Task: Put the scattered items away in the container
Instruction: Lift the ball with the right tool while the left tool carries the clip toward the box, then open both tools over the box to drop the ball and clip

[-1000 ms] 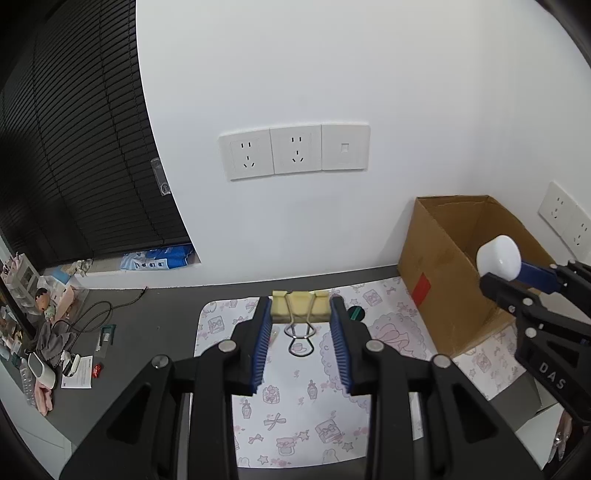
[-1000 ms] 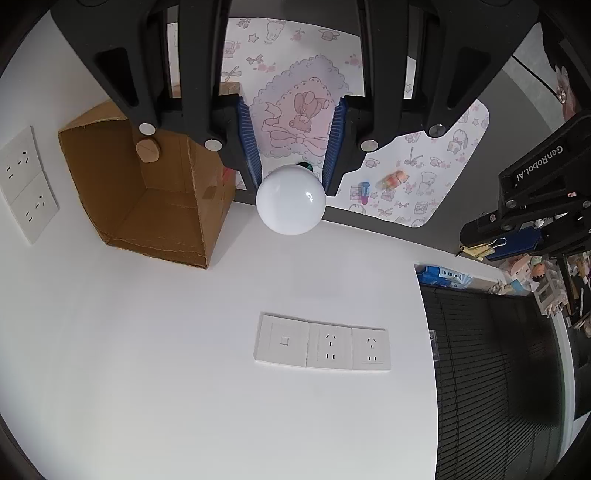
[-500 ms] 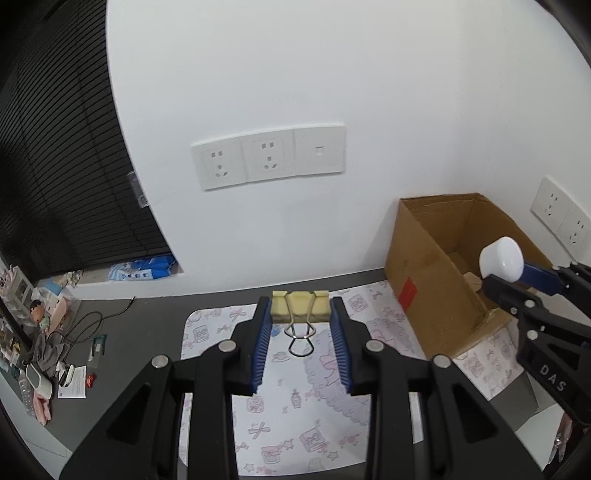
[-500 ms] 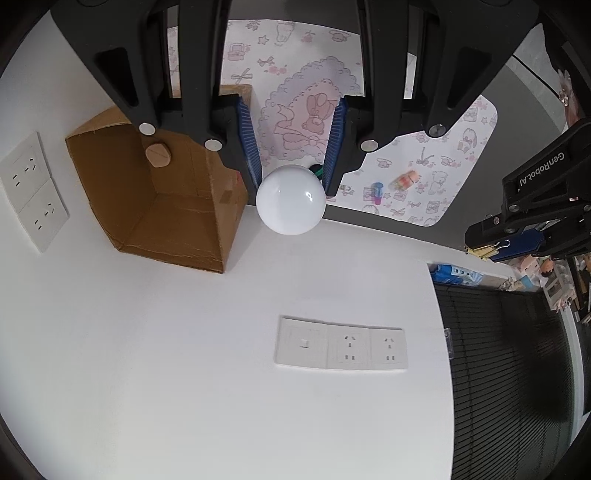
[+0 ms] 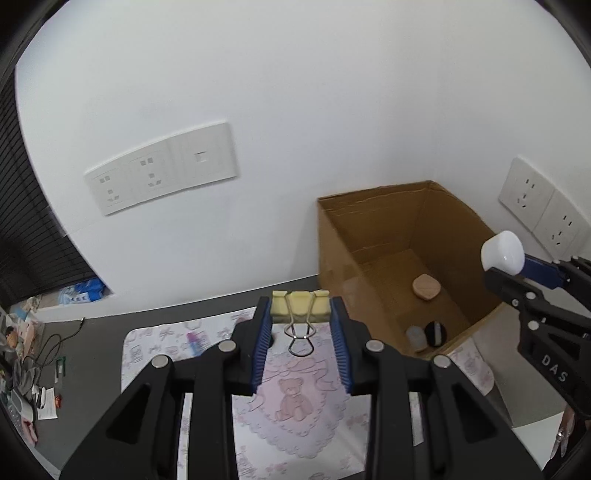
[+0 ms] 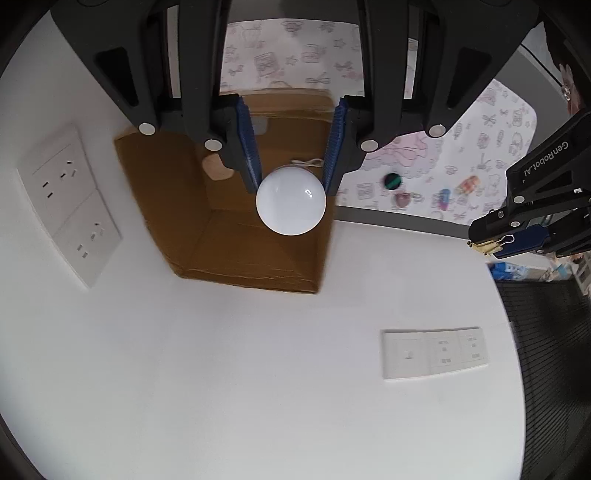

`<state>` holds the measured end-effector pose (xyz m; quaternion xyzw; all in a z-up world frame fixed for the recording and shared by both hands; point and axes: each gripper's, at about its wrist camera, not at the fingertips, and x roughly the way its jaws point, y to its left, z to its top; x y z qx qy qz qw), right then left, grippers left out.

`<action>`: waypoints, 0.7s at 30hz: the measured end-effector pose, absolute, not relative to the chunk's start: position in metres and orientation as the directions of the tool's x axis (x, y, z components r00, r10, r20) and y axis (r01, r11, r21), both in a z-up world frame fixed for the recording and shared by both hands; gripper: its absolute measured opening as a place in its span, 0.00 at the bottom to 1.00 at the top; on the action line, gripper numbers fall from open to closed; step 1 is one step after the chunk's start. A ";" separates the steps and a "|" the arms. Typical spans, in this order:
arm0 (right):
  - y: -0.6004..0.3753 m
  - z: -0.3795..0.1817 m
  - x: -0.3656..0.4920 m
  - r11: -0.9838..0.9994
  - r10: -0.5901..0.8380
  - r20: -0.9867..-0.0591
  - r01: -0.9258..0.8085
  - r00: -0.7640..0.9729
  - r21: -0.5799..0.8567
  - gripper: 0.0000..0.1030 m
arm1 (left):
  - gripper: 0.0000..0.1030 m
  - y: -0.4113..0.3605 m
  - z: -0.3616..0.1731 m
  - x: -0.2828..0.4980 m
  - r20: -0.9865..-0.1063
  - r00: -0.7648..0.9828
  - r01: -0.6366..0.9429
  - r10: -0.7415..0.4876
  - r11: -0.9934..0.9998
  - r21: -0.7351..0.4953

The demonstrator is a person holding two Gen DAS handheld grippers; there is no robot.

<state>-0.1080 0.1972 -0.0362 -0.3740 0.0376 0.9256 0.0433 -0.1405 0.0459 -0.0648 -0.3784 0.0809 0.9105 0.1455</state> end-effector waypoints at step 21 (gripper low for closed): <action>0.307 -0.091 -0.134 -0.960 0.135 -0.764 -0.274 -0.631 0.057 0.34 | 0.30 0.148 -0.115 -0.198 -0.798 -0.544 -0.465 0.258 -0.885 0.031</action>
